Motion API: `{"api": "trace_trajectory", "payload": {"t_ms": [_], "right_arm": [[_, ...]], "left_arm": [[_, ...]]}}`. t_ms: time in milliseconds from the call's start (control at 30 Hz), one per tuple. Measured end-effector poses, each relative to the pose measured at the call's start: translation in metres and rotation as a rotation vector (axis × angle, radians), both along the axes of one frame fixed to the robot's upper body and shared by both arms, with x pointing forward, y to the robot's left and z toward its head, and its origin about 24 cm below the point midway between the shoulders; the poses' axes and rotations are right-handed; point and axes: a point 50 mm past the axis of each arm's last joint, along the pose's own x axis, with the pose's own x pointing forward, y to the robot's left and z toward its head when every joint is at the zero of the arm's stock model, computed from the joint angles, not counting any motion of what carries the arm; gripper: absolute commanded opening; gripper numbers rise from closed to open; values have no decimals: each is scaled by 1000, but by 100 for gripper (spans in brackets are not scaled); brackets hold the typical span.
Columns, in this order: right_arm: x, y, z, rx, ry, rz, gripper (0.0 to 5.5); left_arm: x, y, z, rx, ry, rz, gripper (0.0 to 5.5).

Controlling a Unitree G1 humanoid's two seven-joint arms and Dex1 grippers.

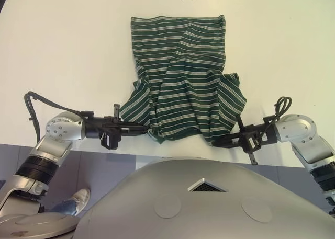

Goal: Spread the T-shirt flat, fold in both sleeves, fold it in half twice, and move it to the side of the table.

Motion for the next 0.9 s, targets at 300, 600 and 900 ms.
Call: {"api": "trace_trajectory", "payload": {"t_ms": [300, 600, 900], "right_arm": [[13, 4, 6, 50, -23, -60, 208], [9, -4, 10, 24, -57, -19, 311], [25, -25, 54, 176, -183, -119, 311]], "left_arm": [[-4, -4, -2, 21, 67, -39, 134], [4, -2, 12, -53, 18, 20, 242], [25, 31, 74, -520, -65, 242, 242]]}}
